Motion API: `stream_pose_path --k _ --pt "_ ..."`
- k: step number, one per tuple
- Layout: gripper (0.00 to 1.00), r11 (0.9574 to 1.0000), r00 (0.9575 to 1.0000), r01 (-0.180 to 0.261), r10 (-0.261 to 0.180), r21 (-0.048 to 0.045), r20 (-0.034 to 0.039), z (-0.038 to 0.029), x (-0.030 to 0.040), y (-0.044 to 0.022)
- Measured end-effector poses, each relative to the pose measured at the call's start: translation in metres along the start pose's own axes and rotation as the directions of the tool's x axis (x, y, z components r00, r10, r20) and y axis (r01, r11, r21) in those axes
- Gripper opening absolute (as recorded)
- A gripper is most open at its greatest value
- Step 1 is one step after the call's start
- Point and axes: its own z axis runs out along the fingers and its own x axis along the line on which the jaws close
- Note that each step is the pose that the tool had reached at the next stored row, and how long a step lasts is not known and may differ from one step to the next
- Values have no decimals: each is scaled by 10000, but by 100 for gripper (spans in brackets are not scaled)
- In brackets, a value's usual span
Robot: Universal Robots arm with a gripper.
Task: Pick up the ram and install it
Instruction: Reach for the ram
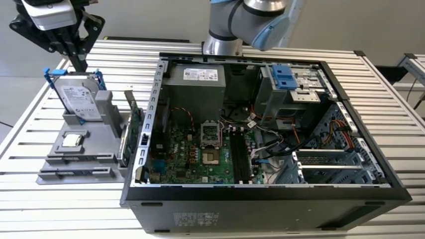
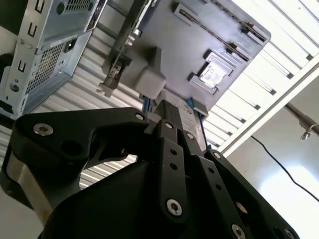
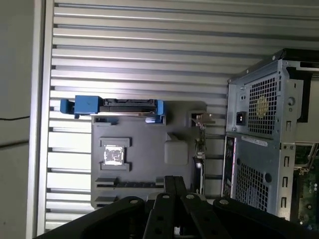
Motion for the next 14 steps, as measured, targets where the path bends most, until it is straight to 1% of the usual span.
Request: stream_pose_path --k 9,14 --pt "0 9993 9993 383 -383 -8 -18 5 156 6" --pt "0 9991 9991 433 -433 -9 -21 5 229 8"
